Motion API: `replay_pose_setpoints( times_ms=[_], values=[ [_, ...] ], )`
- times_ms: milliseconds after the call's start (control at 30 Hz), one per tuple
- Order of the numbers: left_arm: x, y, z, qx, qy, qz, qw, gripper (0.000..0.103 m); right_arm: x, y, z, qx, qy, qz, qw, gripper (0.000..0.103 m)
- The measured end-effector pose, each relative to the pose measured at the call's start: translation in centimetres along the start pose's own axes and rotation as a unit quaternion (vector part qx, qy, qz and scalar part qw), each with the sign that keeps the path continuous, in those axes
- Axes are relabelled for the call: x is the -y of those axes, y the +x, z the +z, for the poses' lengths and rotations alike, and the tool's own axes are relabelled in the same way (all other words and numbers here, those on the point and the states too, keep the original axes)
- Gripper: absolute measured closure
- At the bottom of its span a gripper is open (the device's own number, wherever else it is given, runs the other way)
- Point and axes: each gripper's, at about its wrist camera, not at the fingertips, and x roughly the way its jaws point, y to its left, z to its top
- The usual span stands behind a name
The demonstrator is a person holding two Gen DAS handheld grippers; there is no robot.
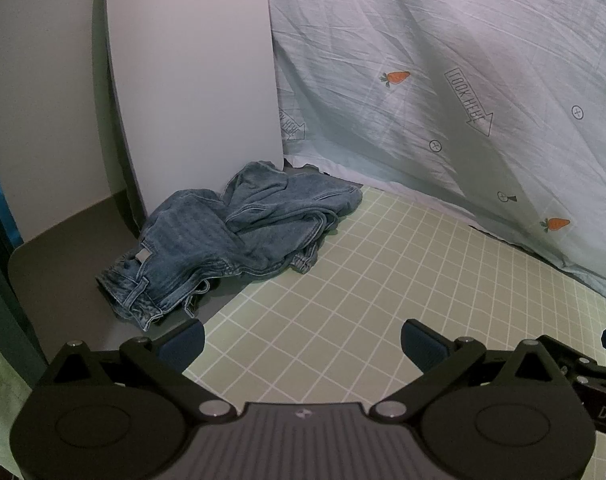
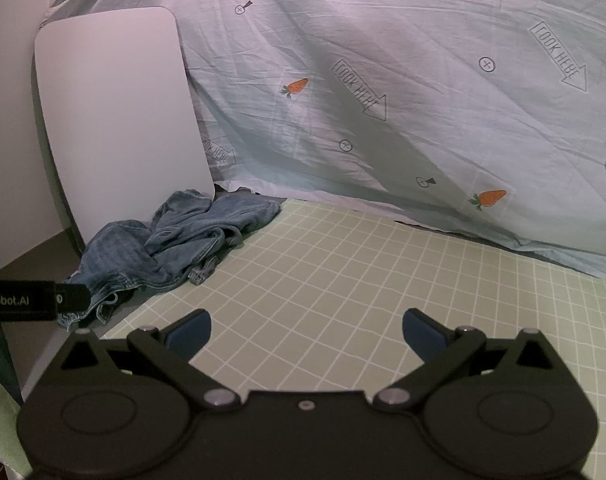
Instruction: Fold clothes
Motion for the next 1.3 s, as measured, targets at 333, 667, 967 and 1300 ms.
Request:
replay_pose_setpoints(
  times_ms=[333,667,967,1300],
  values=[
    [-0.1,0.1,0.2,-0.003,0.002,-0.002,1.0,0.0,0.3,0.0,0.0,0.002,0.002,-0.001,1.0,0.0],
    [0.0,0.2,0.0,-0.006,0.004,-0.001,1.0,0.0,0.3,0.0,0.2,0.0,0.004,-0.002,1.0,0.0],
    [-0.1,1.0,-0.2,-0.02,0.006,-0.002,0.9998,0.0,0.5,0.5,-0.2,-0.012,0.01,-0.003,1.0,0.0],
    [-1.7,5.6,0.9,-0.063,-0.012,0.013,0.9979,0.0,1.2,3.3,0.7,-0.033,0.011,-0.005,0.999,0.0]
  ],
)
